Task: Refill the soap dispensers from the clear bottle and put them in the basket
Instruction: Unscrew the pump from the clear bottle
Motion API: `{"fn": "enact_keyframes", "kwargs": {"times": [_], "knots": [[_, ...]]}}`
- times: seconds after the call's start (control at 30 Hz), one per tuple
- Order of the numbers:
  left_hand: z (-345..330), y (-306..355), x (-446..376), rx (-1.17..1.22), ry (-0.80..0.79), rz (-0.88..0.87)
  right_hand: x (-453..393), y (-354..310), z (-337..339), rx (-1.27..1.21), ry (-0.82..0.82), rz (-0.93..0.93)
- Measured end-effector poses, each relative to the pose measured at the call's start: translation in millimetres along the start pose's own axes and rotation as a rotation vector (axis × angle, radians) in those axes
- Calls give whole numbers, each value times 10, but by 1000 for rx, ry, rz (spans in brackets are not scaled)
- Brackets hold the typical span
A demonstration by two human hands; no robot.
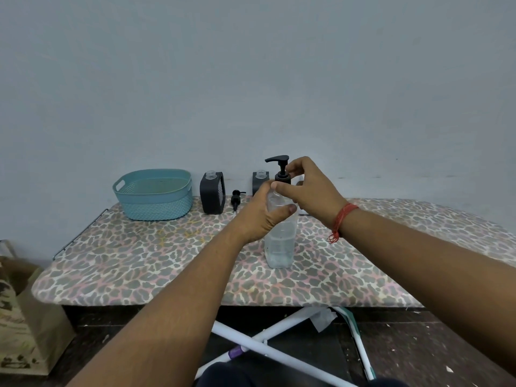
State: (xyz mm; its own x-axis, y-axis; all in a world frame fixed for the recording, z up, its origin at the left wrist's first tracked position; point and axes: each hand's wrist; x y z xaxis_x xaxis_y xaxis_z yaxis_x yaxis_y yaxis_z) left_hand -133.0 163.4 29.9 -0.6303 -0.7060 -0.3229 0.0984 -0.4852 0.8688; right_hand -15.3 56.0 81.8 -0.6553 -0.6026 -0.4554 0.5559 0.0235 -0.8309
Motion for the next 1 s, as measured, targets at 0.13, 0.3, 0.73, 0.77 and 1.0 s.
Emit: {"fn": "enact_keyframes", "kwargs": {"times": [0.13,0.3,0.73,0.77,1.0], "knots": [[3,10,10,-4,-6,-9,-13,4,-1,31,23,22],[16,-6,13,28,-4,-5,-23,-78,29,30,-95,-11],[5,13,23,1,11,10,71,-48,-54,-23,74,4],[9,10,23,9,7,10,75,-52,-51,-39,63,-8],[5,21,30,-5,10,-2,79,-76,30,-79,-9,-15]]}}
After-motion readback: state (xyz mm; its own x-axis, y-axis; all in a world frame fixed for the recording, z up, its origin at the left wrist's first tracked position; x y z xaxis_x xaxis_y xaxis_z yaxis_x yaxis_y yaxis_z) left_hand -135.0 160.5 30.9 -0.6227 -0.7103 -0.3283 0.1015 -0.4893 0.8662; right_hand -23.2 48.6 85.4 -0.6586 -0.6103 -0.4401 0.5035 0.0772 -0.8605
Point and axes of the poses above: each hand's wrist, its own x-axis away from the middle knuckle, its own z-axis out of the back of the hand, y = z × x, and after that the axes turned 15 degrees about y, right-handed
